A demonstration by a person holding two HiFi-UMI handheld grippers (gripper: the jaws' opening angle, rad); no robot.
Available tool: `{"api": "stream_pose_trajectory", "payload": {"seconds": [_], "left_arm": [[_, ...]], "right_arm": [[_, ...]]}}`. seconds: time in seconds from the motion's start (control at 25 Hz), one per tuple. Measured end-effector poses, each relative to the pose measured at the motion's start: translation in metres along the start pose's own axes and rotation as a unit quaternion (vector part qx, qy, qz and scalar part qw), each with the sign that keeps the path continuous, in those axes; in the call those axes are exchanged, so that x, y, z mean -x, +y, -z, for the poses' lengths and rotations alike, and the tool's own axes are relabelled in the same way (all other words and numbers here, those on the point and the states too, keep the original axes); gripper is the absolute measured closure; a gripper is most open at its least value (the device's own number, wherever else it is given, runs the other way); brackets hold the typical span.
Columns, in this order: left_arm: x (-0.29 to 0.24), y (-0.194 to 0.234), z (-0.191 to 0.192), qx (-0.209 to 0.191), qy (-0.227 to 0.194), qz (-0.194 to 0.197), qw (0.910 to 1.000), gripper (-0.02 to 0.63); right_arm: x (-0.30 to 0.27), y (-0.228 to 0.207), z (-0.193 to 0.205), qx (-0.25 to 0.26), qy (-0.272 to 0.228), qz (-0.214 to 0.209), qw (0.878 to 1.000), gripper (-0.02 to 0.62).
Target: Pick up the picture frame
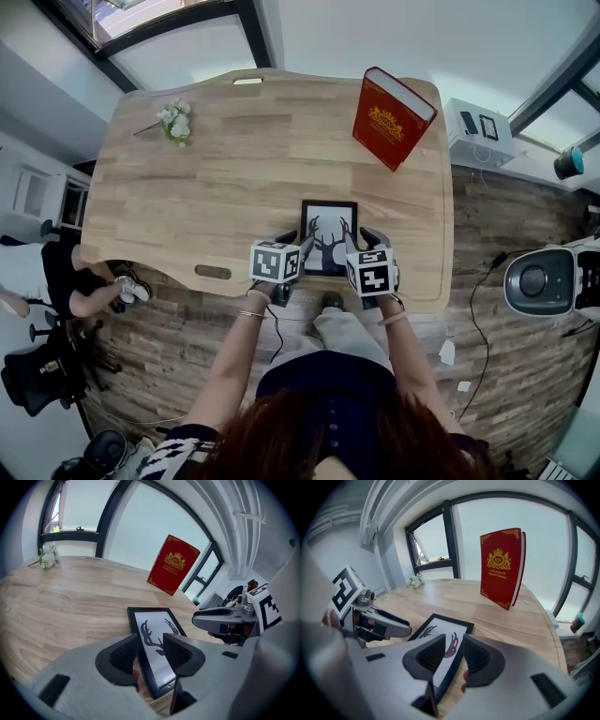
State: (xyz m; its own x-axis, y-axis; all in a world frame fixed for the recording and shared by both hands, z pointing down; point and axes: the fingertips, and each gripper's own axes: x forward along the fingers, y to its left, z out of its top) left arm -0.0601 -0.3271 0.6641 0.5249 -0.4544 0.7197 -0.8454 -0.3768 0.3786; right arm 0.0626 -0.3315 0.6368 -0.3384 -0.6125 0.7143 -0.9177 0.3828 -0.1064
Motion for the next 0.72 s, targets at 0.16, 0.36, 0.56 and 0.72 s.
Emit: {"api": "stream_pose_trajectory", "payload": {"seconds": [0.16, 0.36, 0.56, 0.72], "left_arm": [[-0.010, 0.007, 0.011, 0.010, 0.019, -0.001, 0.9998, 0.439], [-0.015, 0.012, 0.021, 0.014, 0.042, -0.013, 0.9990, 0.439], [-0.018, 0.017, 0.031, 0.020, 0.054, -0.016, 0.9982, 0.439], [-0.020, 0.018, 0.032, 0.023, 0.053, -0.019, 0.9982, 0.439]], "right_arm": [[-0.010, -0.006, 0.011, -0.010, 0.015, 0.001, 1.000, 0.491], [-0.020, -0.010, 0.029, -0.030, 0.038, -0.006, 0.999, 0.491], [-0.028, -0.008, 0.041, -0.049, 0.053, -0.012, 0.997, 0.486], [-0.032, -0.007, 0.048, -0.063, 0.062, -0.019, 0.996, 0.482]]}}
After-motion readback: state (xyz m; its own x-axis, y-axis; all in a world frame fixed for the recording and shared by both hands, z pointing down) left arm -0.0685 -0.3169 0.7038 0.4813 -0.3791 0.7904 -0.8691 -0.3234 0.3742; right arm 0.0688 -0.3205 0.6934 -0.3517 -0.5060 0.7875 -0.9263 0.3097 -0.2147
